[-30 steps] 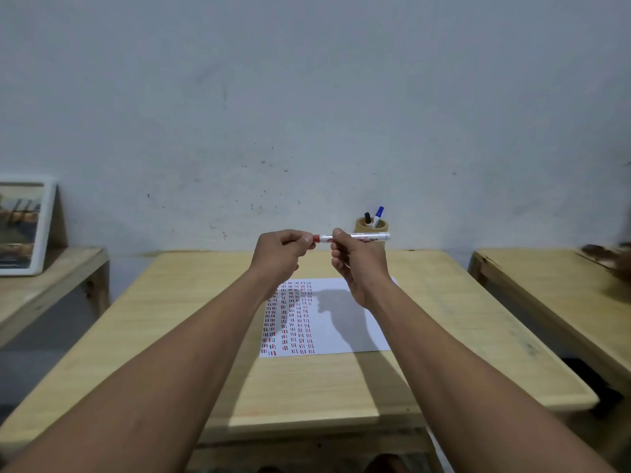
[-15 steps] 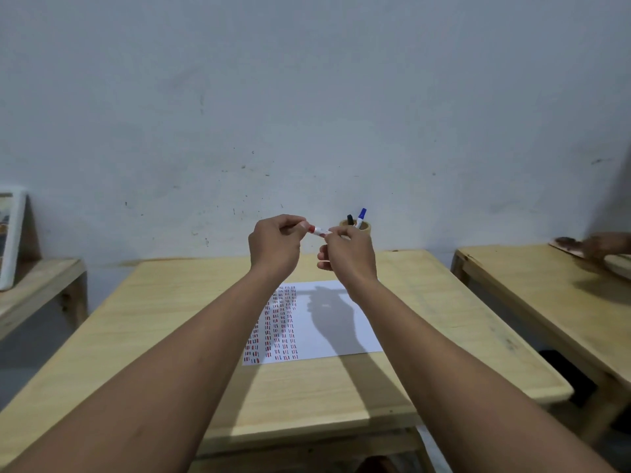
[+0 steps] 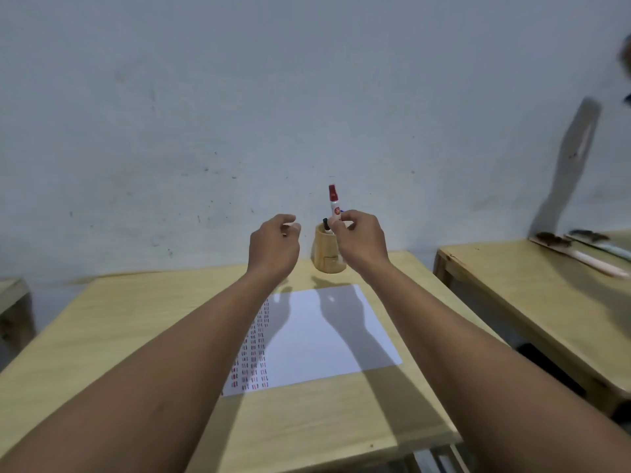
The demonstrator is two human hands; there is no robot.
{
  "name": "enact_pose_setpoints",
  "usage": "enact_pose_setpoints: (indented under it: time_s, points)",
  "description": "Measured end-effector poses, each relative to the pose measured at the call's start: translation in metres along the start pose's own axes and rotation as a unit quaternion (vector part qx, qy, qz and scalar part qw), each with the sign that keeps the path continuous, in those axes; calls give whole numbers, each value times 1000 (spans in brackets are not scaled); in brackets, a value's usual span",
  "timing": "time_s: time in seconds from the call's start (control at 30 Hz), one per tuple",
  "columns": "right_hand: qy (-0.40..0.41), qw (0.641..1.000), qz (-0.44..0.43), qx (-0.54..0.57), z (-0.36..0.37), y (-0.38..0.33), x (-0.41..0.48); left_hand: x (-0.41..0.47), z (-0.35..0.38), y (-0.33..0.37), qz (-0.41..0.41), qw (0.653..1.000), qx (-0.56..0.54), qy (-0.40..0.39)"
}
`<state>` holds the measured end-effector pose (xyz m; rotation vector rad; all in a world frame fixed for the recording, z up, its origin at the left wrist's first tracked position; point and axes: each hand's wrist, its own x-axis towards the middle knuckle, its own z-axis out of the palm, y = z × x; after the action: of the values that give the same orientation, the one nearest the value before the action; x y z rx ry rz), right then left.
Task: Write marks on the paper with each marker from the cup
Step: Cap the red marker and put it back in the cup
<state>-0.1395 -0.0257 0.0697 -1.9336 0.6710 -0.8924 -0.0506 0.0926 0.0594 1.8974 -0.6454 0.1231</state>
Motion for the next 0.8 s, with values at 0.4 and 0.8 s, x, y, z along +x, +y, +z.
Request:
enact_pose_setpoints:
  time_s: [0.4, 0.8]
  points:
    - [44, 997, -62, -16, -6, 10, 90, 50, 84, -49, -49, 993, 28, -105]
    - [-81, 994, 14, -77, 32, 44, 120, 65, 117, -60, -33, 995, 9, -96]
